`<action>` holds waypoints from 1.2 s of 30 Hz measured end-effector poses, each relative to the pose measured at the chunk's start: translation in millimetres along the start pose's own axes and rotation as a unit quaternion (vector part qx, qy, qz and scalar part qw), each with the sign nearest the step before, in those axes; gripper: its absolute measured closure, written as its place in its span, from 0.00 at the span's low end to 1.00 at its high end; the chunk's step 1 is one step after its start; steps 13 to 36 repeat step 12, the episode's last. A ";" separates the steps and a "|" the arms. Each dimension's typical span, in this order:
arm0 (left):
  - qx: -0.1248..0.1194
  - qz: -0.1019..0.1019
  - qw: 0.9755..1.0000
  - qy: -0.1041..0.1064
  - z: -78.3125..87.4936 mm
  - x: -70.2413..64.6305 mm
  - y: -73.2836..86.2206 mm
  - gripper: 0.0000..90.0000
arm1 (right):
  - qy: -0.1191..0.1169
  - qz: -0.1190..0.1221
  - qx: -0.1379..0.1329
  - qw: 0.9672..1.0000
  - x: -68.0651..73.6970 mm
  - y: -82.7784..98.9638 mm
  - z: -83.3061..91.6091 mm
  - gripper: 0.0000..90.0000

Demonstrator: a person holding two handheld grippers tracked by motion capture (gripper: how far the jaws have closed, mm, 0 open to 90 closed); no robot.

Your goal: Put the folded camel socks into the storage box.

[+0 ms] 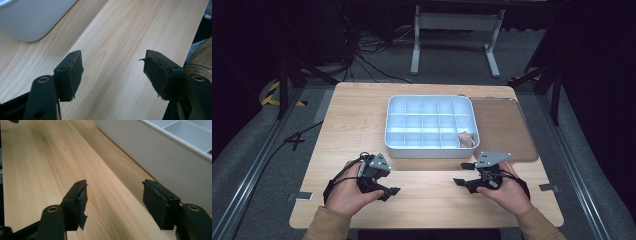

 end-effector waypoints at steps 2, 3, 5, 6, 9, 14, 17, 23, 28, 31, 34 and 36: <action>0.003 0.001 1.000 0.001 -1.7 0.8 2.0 0.35 | 0.002 0.001 0.000 1.000 -0.7 5.1 -4.1 0.41; 0.004 0.001 1.000 0.000 -2.0 1.6 2.8 0.35 | 0.004 0.000 0.001 1.000 -1.5 8.3 -6.4 0.41; 0.009 0.004 1.000 0.001 -2.8 2.5 5.1 0.35 | 0.006 0.000 0.003 1.000 -2.5 12.0 -9.5 0.41; 0.009 0.006 1.000 -0.001 -4.0 3.3 6.3 0.34 | 0.008 0.000 0.005 1.000 -3.2 14.1 -11.1 0.41; 0.011 0.011 1.000 -0.003 -5.9 5.7 10.2 0.33 | 0.007 0.000 0.009 1.000 -2.9 17.6 -15.4 0.41; 0.011 0.025 0.999 -0.017 -11.4 14.0 17.1 0.31 | 0.004 0.001 0.007 1.000 -1.3 16.6 -18.0 0.41; 0.011 0.025 0.999 -0.017 -11.4 14.0 17.1 0.31 | 0.004 0.001 0.007 1.000 -1.3 16.6 -18.0 0.41; 0.011 0.025 0.999 -0.017 -11.4 14.0 17.1 0.31 | 0.004 0.001 0.007 1.000 -1.3 16.6 -18.0 0.41; 0.011 0.025 0.999 -0.017 -11.4 14.0 17.1 0.31 | 0.004 0.001 0.007 1.000 -1.3 16.6 -18.0 0.41; 0.011 0.025 0.999 -0.017 -11.4 14.0 17.1 0.31 | 0.004 0.001 0.007 1.000 -1.3 16.6 -18.0 0.41; 0.011 0.025 0.999 -0.017 -11.4 14.0 17.1 0.31 | 0.004 0.001 0.007 1.000 -1.3 16.6 -18.0 0.41; 0.011 0.025 0.999 -0.017 -11.4 14.0 17.1 0.31 | 0.004 0.001 0.007 1.000 -1.3 16.6 -18.0 0.41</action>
Point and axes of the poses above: each handheld gripper's, and its own axes: z roughly backward along the jaws, y roughly out of its underside, x roughly to its left, the point moved 9 cm from there along -z, roughly forward along the jaws, and after that the axes turned 6 degrees about -z, right-handed, at the moved point
